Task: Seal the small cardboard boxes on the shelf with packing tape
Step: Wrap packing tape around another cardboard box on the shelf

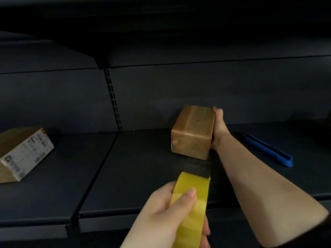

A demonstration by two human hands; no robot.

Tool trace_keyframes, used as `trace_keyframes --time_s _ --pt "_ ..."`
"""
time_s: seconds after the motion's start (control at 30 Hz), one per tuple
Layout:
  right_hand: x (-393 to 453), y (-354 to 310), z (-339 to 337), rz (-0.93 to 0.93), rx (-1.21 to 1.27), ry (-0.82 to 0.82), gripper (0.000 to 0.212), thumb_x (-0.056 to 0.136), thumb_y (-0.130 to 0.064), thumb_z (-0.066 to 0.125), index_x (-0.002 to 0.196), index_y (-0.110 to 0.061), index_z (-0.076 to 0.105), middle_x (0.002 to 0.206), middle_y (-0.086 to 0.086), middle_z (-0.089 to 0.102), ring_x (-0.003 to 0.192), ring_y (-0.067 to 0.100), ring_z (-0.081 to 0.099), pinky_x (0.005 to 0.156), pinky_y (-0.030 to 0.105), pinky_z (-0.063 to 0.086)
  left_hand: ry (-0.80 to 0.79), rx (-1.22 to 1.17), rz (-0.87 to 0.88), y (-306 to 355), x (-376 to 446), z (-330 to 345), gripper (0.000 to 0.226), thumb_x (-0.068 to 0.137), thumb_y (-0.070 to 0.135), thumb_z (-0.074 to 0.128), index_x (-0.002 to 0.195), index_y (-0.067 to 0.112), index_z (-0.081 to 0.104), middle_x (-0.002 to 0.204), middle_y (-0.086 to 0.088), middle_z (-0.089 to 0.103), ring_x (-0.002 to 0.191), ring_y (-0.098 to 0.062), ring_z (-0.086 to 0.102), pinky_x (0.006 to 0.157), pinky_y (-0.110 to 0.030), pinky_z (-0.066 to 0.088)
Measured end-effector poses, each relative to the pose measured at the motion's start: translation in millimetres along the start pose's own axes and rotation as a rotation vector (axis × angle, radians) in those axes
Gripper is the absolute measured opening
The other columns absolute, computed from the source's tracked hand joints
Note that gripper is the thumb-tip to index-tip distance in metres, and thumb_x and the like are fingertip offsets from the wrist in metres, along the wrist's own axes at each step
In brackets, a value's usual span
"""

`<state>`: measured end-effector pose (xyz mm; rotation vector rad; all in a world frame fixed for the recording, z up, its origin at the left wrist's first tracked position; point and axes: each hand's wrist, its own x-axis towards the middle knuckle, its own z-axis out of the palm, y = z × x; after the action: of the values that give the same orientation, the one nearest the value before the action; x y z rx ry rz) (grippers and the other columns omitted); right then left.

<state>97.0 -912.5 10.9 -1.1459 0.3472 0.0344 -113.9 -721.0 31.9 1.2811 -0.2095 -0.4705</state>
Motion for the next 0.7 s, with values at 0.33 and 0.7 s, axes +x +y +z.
trace_keyframes --time_s 0.33,0.7 --pt "-1 -11 -8 0.043 -0.362 0.047 0.069 0.074 -0.07 0.046 0.12 -0.02 0.052 0.114 0.013 0.06 0.1 0.031 0.057 0.08 0.042 0.048 -0.011 0.063 0.0 -1 -15 -9 0.038 0.064 0.051 0.067 0.083 0.018 0.071 0.06 -0.013 0.068 0.053 -0.021 0.065 0.053 -0.029 0.054" --pt "-19 -44 2 -0.348 -1.017 0.06 0.04 0.099 -0.034 0.035 0.12 -0.006 0.053 0.127 0.016 0.053 0.111 0.026 0.05 0.095 0.032 0.036 -0.037 -0.033 -0.009 -3 -17 -15 0.036 0.063 0.042 0.067 0.088 0.016 0.07 0.062 -0.015 0.068 0.048 -0.024 0.062 0.052 -0.03 0.054"
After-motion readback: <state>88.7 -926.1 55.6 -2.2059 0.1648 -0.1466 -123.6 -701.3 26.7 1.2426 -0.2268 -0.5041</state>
